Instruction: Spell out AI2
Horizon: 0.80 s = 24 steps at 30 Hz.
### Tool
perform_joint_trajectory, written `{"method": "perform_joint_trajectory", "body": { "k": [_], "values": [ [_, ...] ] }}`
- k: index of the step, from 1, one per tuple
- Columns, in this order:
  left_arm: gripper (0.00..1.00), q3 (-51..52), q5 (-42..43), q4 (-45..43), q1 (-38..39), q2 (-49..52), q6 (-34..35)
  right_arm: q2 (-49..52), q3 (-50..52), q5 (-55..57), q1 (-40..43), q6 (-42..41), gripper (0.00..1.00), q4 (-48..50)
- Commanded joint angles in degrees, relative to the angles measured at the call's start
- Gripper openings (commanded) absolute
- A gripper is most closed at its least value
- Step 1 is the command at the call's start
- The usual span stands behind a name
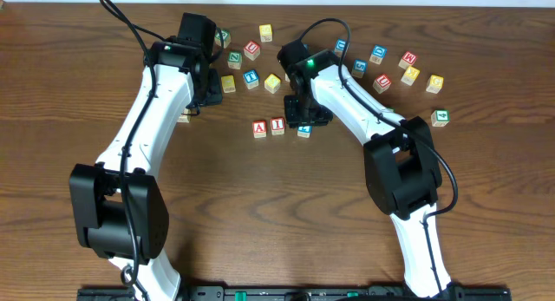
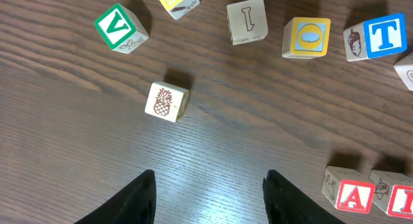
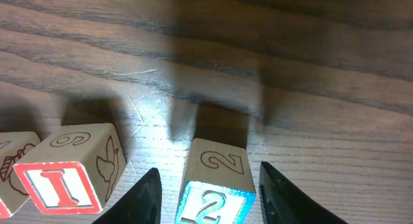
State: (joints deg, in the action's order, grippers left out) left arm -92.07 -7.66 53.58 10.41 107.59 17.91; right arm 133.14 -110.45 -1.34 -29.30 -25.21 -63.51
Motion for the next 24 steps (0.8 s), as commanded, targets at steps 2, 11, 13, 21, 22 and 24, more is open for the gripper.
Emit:
{"method": "perform_joint_trajectory", "body": {
  "k": [2,11,13,21,22,24],
  "values": [
    [0.51,-0.07,1.77,0.35,0.00,-0.28,-4.24,-1.90,-4.02,0.11,1.38,0.68,0.43,-1.68],
    [0.46,0.07,13.33,4.79,0.00,-1.62,-9.33,-6.54,-5.75,0.11,4.90,1.53,0.44,-12.20],
    [0.44,0.66,15.10,5.33,0.07,-1.29,-9.31,-6.45,-4.31,0.11,5.44,1.68,0.42,-12.85],
    [0.30,5.53,16.28,3.39,0.07,-0.20,-9.09,-6.45,5.81,0.09,4.96,1.70,0.37,-4.72],
    [0.30,5.92,16.28,3.30,0.07,-0.20,-9.05,-6.45,6.93,0.09,4.87,1.68,0.37,-3.56],
    [0.30,7.10,16.31,2.38,0.20,-0.20,-8.57,-6.45,9.03,-0.33,4.87,1.70,0.36,-1.11]
  ]
}}
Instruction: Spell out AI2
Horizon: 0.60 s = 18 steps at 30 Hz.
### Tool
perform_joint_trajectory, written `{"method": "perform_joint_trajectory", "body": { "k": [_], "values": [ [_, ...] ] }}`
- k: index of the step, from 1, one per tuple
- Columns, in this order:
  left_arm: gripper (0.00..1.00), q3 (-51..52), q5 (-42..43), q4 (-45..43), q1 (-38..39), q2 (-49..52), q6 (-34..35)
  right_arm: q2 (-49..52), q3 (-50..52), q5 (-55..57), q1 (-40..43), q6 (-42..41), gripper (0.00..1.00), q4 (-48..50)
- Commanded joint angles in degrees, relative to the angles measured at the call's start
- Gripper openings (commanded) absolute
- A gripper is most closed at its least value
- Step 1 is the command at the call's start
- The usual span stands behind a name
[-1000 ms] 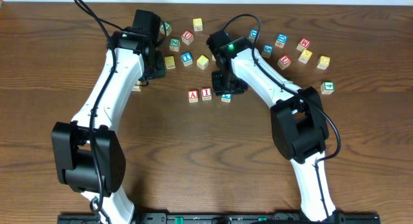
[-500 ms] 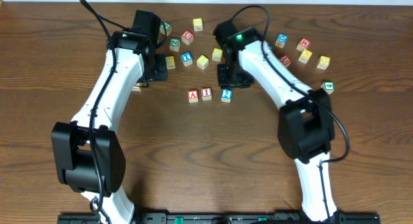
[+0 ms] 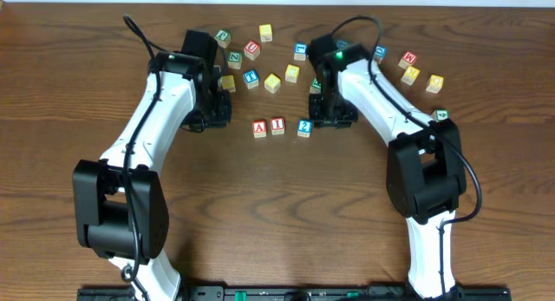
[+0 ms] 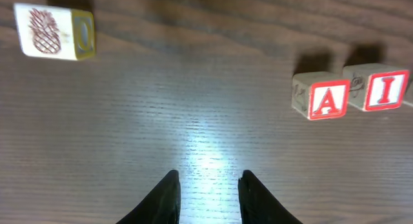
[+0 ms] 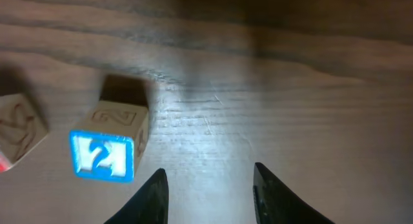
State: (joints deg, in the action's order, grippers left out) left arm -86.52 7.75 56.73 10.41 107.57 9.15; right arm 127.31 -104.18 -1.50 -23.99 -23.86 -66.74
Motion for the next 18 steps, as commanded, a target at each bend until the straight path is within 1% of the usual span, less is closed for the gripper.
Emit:
{"method": "perform_joint_trajectory", "body": {
  "k": [1,10,18],
  "values": [
    [0.30,1.97,0.87,-1.25,0.35,-0.17,0.72,-0.61,3.45,-0.17,-0.44,0.33,0.34,2.97],
    [0.30,6.49,0.66,-8.28,3.74,-0.13,5.90,-0.61,9.66,-0.61,-0.44,0.04,0.35,11.50],
    [0.30,6.60,0.63,-9.94,3.82,0.07,6.01,-0.61,10.99,-0.57,-0.55,-0.37,0.35,14.86]
  ]
}}
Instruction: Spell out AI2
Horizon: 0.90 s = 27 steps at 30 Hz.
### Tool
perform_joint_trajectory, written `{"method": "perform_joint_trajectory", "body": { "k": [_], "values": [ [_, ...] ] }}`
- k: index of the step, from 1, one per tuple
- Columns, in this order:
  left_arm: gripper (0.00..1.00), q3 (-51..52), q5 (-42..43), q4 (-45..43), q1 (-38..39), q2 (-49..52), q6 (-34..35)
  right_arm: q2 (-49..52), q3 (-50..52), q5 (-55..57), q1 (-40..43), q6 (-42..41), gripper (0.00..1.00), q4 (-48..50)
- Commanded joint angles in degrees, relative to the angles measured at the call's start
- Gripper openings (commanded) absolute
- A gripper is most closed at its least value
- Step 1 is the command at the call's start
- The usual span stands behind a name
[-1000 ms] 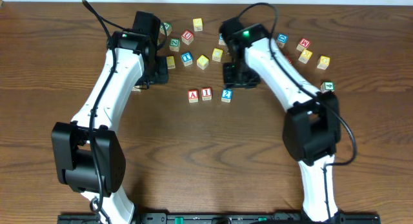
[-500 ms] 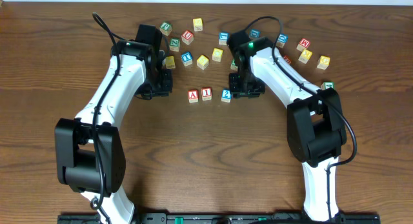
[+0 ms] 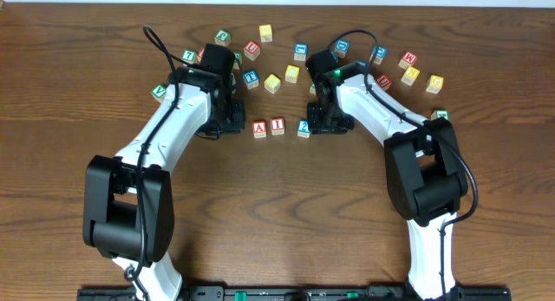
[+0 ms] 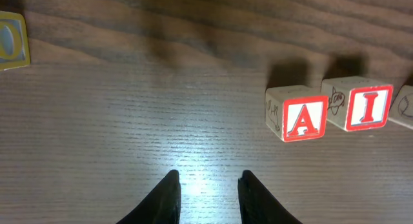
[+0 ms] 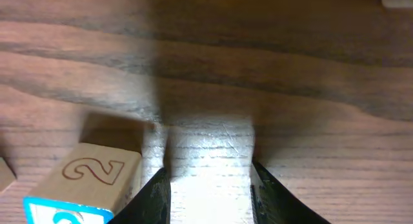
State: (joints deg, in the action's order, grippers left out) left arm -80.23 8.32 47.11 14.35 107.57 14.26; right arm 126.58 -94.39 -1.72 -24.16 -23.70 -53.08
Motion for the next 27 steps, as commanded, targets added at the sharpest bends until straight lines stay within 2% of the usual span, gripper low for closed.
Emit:
{"method": "perform_joint_trajectory", "body": {
  "k": [1,21,27],
  "values": [
    [0.30,0.31,0.07,-0.44,-0.11,0.24,0.90,0.11,1.20,-0.35,-0.37,-0.50,0.35,1.64],
    [0.28,0.31,0.11,-6.54,2.47,6.67,3.98,0.11,1.42,-0.35,-1.14,-0.50,0.39,3.80],
    [0.24,0.31,0.96,-7.32,2.51,8.72,4.72,0.11,1.42,-0.35,-1.14,-0.50,0.39,3.67]
  ]
}}
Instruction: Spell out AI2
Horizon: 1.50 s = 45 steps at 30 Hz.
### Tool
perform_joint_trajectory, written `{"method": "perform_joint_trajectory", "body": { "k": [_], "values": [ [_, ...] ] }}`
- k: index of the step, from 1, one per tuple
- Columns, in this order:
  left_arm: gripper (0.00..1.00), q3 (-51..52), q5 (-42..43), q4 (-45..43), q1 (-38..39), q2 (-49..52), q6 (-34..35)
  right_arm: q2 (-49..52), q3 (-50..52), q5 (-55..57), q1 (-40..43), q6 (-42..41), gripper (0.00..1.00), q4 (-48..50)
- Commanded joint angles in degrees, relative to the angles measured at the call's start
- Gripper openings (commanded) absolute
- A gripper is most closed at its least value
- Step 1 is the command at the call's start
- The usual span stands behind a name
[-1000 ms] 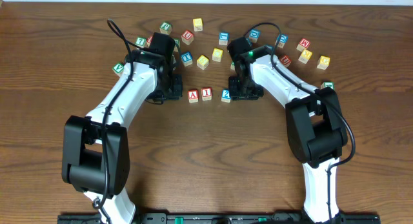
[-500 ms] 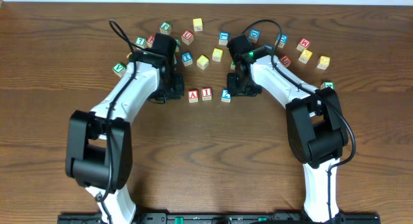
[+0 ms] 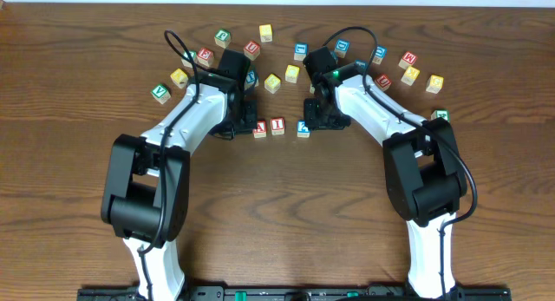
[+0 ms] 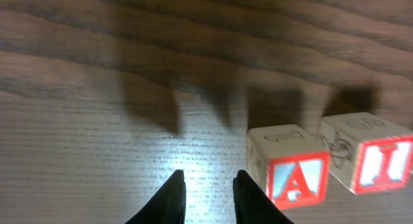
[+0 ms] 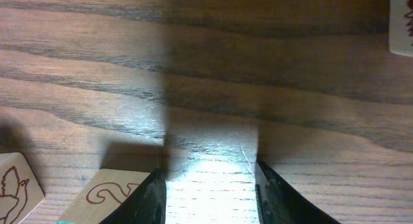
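Note:
Three blocks stand in a row: red A point(image 3: 259, 129), red I point(image 3: 277, 126) and blue 2 point(image 3: 303, 127). My left gripper point(image 4: 206, 197) is low over the table just left of the A block point(image 4: 288, 175). Its fingers are a narrow gap apart with only bare wood between them. The I block point(image 4: 379, 161) sits beyond the A. My right gripper point(image 5: 211, 197) is open and low, just right of the 2 block point(image 5: 115, 193). Its left finger point(image 5: 152, 199) is at that block's edge, and I cannot tell whether they touch.
Several loose letter blocks lie along the back of the table, from a green V block point(image 3: 160, 94) on the left to a green block point(image 3: 440, 116) on the right. One loose block point(image 5: 401, 22) shows at the right wrist view's top corner. Both arms point(image 3: 186, 119) converge on the row.
My left gripper has moved right and now sits close beside the A block. My right gripper has edged left, so the 2 block is at its left finger. The row looks unmoved.
At first my right gripper straddled the 2 block beside the I, and my left stood wide open among the back blocks. Then the right was clear of the 2, to its right, and the left had narrowed, left of the A. Both have since closed in on the row's ends.

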State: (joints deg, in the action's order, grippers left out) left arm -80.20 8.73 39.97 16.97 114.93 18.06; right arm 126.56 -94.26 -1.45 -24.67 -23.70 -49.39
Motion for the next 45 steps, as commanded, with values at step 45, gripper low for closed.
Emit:
{"method": "perform_joint_trajectory", "body": {
  "k": [45],
  "values": [
    [0.24,0.28,1.16,-6.73,6.32,1.66,0.44,0.07,1.25,-0.61,-1.40,1.01,0.45,1.01]
  ]
}}
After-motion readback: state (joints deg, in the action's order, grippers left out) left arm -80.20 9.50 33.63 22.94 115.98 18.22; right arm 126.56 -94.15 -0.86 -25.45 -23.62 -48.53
